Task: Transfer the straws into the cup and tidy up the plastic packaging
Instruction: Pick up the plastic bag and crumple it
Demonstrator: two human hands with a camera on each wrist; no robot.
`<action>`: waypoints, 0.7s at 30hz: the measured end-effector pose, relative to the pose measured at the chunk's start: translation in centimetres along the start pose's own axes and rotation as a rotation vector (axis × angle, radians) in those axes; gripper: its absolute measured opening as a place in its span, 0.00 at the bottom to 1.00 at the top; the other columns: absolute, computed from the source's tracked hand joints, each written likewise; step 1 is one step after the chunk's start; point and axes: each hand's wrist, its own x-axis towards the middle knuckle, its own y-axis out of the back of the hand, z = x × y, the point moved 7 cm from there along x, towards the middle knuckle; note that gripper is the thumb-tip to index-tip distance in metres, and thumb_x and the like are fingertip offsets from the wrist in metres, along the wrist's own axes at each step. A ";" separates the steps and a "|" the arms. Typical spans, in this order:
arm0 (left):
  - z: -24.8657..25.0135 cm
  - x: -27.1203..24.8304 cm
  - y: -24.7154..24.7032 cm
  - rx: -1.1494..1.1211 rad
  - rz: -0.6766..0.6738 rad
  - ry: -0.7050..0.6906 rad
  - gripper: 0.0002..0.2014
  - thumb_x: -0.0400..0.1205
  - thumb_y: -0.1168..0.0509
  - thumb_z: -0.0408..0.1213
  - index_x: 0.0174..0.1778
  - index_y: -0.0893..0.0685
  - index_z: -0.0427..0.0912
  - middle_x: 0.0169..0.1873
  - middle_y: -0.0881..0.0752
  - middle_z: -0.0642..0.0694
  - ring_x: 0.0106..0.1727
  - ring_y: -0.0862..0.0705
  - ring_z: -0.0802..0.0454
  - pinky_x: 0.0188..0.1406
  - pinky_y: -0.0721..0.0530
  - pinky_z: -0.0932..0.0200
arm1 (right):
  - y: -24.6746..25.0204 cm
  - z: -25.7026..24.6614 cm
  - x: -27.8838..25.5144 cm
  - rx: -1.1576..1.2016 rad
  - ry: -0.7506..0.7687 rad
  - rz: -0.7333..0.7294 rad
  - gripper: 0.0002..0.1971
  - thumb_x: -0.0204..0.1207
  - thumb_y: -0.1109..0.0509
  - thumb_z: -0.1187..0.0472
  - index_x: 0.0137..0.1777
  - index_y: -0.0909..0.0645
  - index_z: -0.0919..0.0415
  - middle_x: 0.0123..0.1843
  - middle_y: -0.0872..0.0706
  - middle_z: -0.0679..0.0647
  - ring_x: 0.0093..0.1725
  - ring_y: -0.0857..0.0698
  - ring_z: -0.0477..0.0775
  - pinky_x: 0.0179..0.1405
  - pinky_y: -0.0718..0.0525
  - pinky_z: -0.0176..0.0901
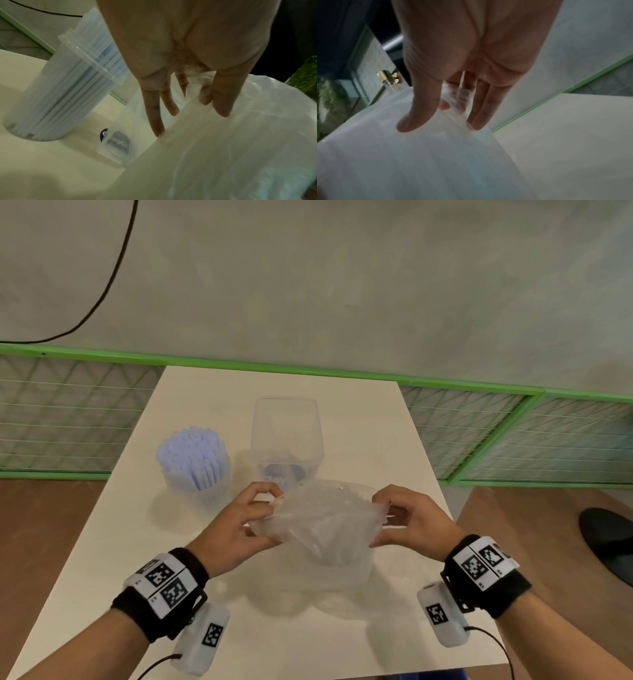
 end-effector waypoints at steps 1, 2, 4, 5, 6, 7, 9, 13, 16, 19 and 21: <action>0.1 0.0 0.0 0.008 0.026 -0.011 0.19 0.71 0.26 0.52 0.36 0.16 0.36 0.62 0.26 0.54 0.56 0.20 0.46 0.44 0.14 0.54 | 0.0 0.0 0.0 0.017 0.021 0.040 0.16 0.57 0.13 0.68 0.41 0.17 0.67 0.48 0.19 0.59 0.45 0.16 0.50 0.50 0.13 0.44; 0.2 -0.1 0.0 0.015 0.044 -0.014 0.17 0.71 0.27 0.51 0.35 0.16 0.38 0.62 0.26 0.54 0.56 0.21 0.47 0.44 0.13 0.52 | 0.0 -0.2 -0.1 0.021 0.037 0.076 0.13 0.59 0.14 0.68 0.39 0.15 0.66 0.46 0.20 0.57 0.44 0.16 0.48 0.47 0.12 0.43; 0.1 -0.2 0.1 0.005 0.067 -0.004 0.10 0.72 0.28 0.50 0.38 0.14 0.47 0.61 0.26 0.55 0.55 0.21 0.50 0.45 0.11 0.51 | -0.1 -0.2 -0.4 0.021 0.051 0.125 0.09 0.61 0.15 0.66 0.37 0.12 0.59 0.44 0.19 0.54 0.43 0.17 0.47 0.42 0.13 0.40; 0.1 -0.4 0.1 0.000 0.074 -0.008 0.06 0.72 0.28 0.48 0.39 0.13 0.51 0.61 0.26 0.55 0.54 0.20 0.52 0.45 0.11 0.52 | -0.3 -0.2 -0.7 0.023 0.055 0.149 0.08 0.62 0.15 0.66 0.37 0.11 0.57 0.44 0.19 0.52 0.44 0.17 0.48 0.40 0.13 0.40; 0.1 -0.6 0.2 0.010 0.082 -0.018 0.03 0.73 0.28 0.47 0.40 0.13 0.54 0.62 0.27 0.55 0.53 0.20 0.53 0.44 0.10 0.53 | -0.4 -0.2 -1.0 0.030 0.061 0.173 0.08 0.62 0.15 0.66 0.37 0.10 0.54 0.43 0.19 0.51 0.44 0.17 0.50 0.39 0.12 0.42; 0.0 -0.7 0.2 0.020 0.094 -0.031 0.02 0.74 0.28 0.45 0.40 0.13 0.54 0.62 0.27 0.55 0.53 0.20 0.53 0.44 0.10 0.54 | -0.6 -0.2 -1.2 0.041 0.072 0.200 0.09 0.63 0.16 0.66 0.38 0.10 0.52 0.43 0.18 0.50 0.45 0.16 0.51 0.38 0.11 0.45; 0.0 -0.9 0.0 0.066 0.113 -0.065 0.01 0.76 0.30 0.40 0.41 0.14 0.52 0.64 0.28 0.56 0.54 0.20 0.53 0.40 0.12 0.55 | -0.9 -0.1 -1.7 0.053 0.112 0.254 0.09 0.65 0.17 0.65 0.40 0.09 0.50 0.43 0.18 0.49 0.46 0.15 0.53 0.39 0.10 0.50; -0.1 -1.1 -0.8 0.191 0.140 -0.144 0.20 0.77 0.39 0.25 0.44 0.14 0.59 0.68 0.32 0.59 0.49 0.20 0.53 0.43 0.18 0.60 | -1.8 0.6 -2.2 0.015 0.216 0.304 0.11 0.71 0.21 0.71 0.43 0.09 0.52 0.46 0.20 0.49 0.43 0.15 0.54 0.41 0.13 0.43; -0.4 -1.2 -1.0 0.219 0.142 -0.158 0.19 0.77 0.40 0.25 0.47 0.13 0.56 0.71 0.35 0.58 0.67 0.25 0.52 0.54 0.22 0.70 | -2.5 1.1 -2.2 -0.052 0.264 0.331 0.11 0.72 0.27 0.68 0.42 0.09 0.51 0.51 0.23 0.45 0.44 0.17 0.58 0.46 0.20 0.40; 0.0 -1.6 -1.6 0.235 0.088 -0.113 0.09 0.75 0.30 0.39 0.48 0.13 0.57 0.73 0.38 0.58 0.74 0.31 0.55 0.59 0.16 0.61 | -2.9 0.8 -2.6 -0.151 0.258 0.281 0.09 0.72 0.28 0.65 0.43 0.09 0.50 0.55 0.26 0.47 0.55 0.18 0.59 0.56 0.20 0.48; 0.8 -1.7 -1.5 0.290 0.089 -0.137 0.13 0.70 0.25 0.52 0.48 0.13 0.55 0.74 0.39 0.56 0.77 0.33 0.60 0.66 0.21 0.60 | -3.5 0.2 -2.8 -0.175 0.164 0.154 0.07 0.69 0.22 0.57 0.47 0.11 0.48 0.60 0.28 0.47 0.61 0.20 0.54 0.60 0.18 0.47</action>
